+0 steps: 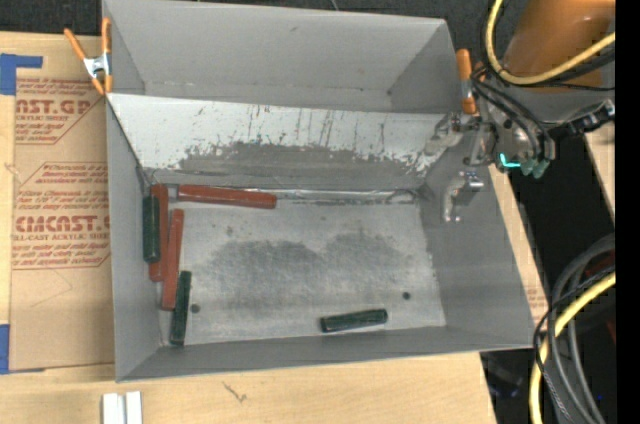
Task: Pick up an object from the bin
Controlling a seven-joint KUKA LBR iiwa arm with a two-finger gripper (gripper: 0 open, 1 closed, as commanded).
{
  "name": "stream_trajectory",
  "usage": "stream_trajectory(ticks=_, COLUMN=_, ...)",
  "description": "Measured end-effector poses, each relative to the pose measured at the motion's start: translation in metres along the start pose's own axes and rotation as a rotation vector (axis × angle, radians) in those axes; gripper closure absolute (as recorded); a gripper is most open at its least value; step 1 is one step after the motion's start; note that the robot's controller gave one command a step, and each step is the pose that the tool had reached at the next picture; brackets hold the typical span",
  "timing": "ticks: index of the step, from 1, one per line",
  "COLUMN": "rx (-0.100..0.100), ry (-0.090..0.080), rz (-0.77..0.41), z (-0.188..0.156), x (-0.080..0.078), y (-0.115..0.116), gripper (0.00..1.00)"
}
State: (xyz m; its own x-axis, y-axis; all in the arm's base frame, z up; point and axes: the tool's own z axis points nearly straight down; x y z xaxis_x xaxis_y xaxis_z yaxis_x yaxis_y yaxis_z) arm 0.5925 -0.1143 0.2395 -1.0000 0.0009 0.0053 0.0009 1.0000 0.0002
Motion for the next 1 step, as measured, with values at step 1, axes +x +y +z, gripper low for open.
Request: stream_trajectory(ticks=1, rx=0.001, ry=-0.008, rz=-0.001, z=-0.0047, x=-0.0015, y=0.0004, gripper=0.0)
